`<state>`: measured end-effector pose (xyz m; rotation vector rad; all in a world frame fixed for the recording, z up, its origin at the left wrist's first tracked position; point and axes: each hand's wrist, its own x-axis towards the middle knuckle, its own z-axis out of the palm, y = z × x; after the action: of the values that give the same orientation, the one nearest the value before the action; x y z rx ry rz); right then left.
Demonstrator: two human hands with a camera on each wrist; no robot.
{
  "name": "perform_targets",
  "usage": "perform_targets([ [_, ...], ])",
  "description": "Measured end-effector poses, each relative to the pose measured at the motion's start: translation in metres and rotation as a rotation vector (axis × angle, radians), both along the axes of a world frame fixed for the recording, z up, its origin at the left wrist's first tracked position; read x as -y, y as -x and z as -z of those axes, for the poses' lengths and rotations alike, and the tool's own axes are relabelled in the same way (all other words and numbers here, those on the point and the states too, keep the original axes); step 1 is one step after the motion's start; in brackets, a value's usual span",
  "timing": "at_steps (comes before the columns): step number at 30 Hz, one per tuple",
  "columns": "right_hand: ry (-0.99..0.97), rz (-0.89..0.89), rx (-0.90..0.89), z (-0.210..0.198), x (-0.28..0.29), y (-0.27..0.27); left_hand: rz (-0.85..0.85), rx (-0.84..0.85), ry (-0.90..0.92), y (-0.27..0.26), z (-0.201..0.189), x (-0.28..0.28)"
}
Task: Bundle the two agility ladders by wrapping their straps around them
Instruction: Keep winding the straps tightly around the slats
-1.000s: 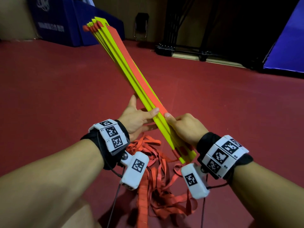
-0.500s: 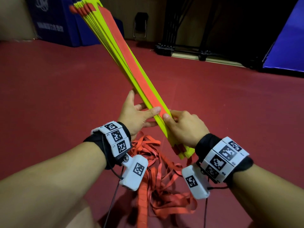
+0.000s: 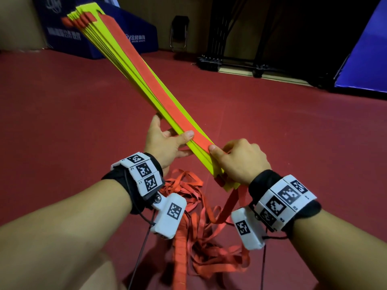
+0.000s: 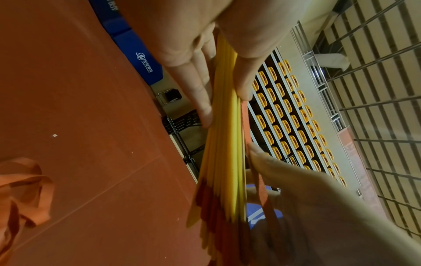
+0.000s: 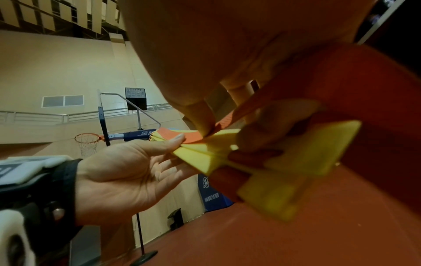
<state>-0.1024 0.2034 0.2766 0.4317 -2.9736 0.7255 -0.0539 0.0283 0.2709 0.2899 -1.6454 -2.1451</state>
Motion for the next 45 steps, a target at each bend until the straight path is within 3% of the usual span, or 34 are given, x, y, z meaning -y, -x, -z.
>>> perform_targets([
  [3,-0.101,0.062,-0.055,-0.001,-0.005,0.001,-0.045,0.002,-0.02,0.0,-0.003,0.006],
  [8,-0.165,0.021,0.113,0.001,-0.011,0.001,-0.092,0.012,-0.049,0.0,-0.005,0.017],
  [14,-0.104,-0.073,0.135,0.0,-0.01,0.003,-0.123,0.048,-0.116,0.001,-0.003,0.019],
  [22,0.285,-0.274,0.122,0.004,-0.006,0.005,-0.095,0.016,-0.156,0.004,-0.001,0.014],
  [30,0.58,-0.209,0.189,0.001,-0.002,0.004,-0.07,0.041,-0.226,0.008,0.005,0.012],
  [39,0.998,-0.01,0.207,0.002,0.009,0.009,-0.072,0.074,-0.283,0.015,0.011,0.012],
  [45,1.096,0.011,0.192,0.001,0.01,0.009,-0.119,0.106,-0.323,0.016,0.008,0.01],
])
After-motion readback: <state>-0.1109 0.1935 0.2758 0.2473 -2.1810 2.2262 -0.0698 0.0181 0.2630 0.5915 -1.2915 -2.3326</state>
